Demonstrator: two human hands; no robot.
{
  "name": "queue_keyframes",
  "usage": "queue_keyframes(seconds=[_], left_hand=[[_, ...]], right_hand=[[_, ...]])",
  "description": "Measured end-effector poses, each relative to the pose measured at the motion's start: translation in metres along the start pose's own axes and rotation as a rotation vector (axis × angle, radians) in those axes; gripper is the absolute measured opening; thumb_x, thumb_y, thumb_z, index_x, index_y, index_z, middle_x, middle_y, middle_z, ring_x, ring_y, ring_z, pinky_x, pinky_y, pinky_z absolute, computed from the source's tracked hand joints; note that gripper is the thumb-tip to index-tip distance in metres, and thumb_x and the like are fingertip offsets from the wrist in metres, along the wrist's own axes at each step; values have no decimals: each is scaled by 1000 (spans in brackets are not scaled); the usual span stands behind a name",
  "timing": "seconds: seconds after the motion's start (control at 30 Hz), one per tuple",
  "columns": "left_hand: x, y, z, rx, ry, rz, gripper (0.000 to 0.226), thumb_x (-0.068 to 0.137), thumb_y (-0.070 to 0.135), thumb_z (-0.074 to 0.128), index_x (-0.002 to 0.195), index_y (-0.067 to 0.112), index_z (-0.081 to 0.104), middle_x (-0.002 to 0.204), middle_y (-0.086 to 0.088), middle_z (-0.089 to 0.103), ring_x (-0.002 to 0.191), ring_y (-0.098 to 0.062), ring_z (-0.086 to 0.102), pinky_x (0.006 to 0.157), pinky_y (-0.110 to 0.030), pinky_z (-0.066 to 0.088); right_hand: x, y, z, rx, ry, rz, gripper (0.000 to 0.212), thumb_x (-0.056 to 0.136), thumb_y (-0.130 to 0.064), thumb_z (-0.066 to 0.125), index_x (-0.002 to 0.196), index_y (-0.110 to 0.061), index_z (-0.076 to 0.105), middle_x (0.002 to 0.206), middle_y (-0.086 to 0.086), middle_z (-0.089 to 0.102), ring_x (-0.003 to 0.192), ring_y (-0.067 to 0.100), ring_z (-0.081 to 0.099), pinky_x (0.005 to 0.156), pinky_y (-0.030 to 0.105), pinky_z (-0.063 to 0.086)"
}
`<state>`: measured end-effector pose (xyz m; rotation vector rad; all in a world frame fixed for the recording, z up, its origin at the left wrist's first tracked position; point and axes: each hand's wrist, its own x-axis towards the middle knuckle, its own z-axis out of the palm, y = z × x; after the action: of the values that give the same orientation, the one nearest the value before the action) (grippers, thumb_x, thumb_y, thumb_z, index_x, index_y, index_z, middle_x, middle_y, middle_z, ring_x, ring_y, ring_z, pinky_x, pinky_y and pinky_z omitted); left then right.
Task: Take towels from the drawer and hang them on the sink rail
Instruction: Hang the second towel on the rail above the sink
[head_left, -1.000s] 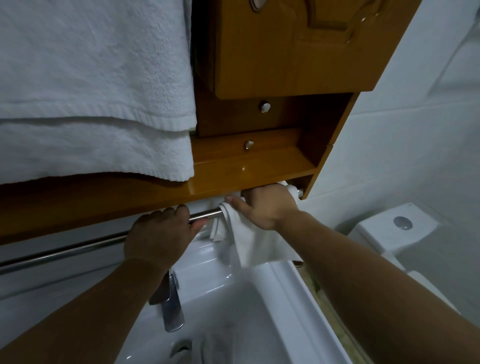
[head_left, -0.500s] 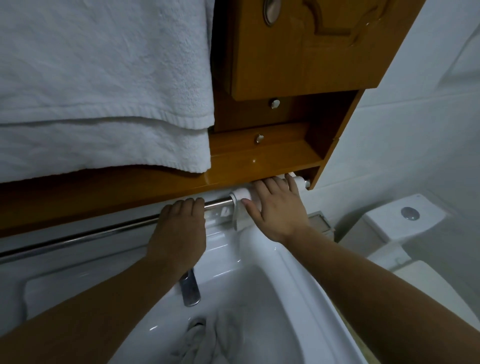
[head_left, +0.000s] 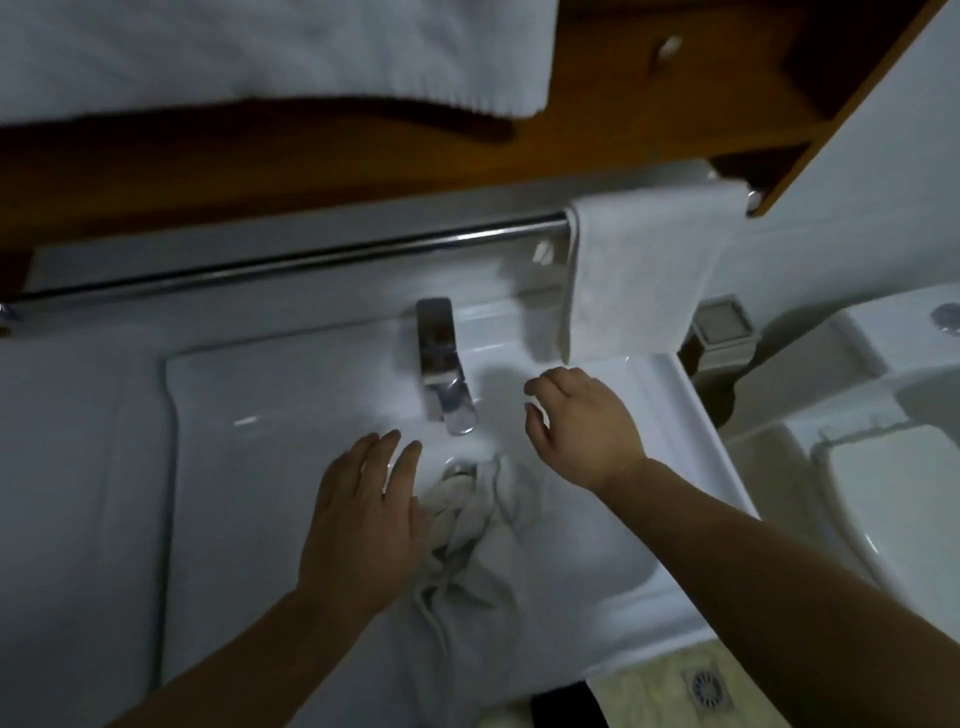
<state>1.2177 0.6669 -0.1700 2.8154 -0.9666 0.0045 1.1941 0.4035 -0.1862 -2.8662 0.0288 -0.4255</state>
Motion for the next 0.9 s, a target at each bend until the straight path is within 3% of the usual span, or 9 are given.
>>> queue_keyframes(seconds=[0.17, 0.3, 0.37, 0.53, 0.63, 0.8, 0.9], left_hand=[[-17, -24, 39, 17, -265, -167, 51, 81, 32, 44, 123, 8, 62, 123, -12, 62, 115, -33, 56, 94, -46, 47], [-21, -35, 68, 68, -397, -252, 53, 93, 36, 45, 140, 12, 46, 143, -10, 48, 131, -29, 43, 104, -44, 37], [-18, -39, 79, 70, -427, -269, 57, 95, 40, 41, 146, 15, 36, 150, -8, 40, 136, -27, 35, 107, -42, 32], [-19, -41, 112, 16, -520, -305, 62, 93, 44, 43, 148, 17, 30, 149, -6, 38, 135, -28, 35, 104, -42, 35], [-24, -42, 131, 6, -618, -330, 68, 92, 49, 44, 149, 18, 24, 152, -8, 33, 138, -30, 31, 104, -43, 35], [-30, -42, 139, -59, -681, -402, 70, 94, 52, 43, 151, 17, 22, 154, -9, 29, 139, -31, 28, 105, -46, 36], [-32, -39, 128, -78, -682, -416, 69, 95, 50, 43, 150, 17, 22, 155, -10, 27, 140, -31, 27, 106, -46, 35]], right_hand=[[-18, -25, 49, 56, -473, 234, 31, 97, -27, 50, 123, -16, 62, 118, 6, 61, 105, 27, 59, 82, 36, 52], [-19, -30, 92, 111, -659, 400, 39, 97, -31, 52, 134, -20, 54, 127, 5, 58, 110, 26, 60, 93, 36, 50], [-19, -29, 110, 133, -697, 472, 44, 94, -32, 57, 136, -20, 52, 129, 7, 57, 115, 27, 59, 94, 36, 49], [-29, -23, 149, 168, -768, 616, 49, 89, -25, 63, 135, -16, 50, 123, 9, 61, 111, 28, 61, 88, 36, 50], [-41, -21, 163, 121, -763, 593, 32, 88, -15, 60, 120, -11, 57, 112, 10, 64, 99, 26, 64, 77, 32, 50], [-56, -19, 170, 99, -742, 614, 23, 91, -16, 51, 111, -11, 61, 107, 9, 67, 96, 28, 65, 81, 38, 55], [-57, -16, 158, 37, -741, 560, 26, 92, -23, 51, 113, -12, 63, 112, 11, 57, 104, 30, 58, 86, 40, 52]])
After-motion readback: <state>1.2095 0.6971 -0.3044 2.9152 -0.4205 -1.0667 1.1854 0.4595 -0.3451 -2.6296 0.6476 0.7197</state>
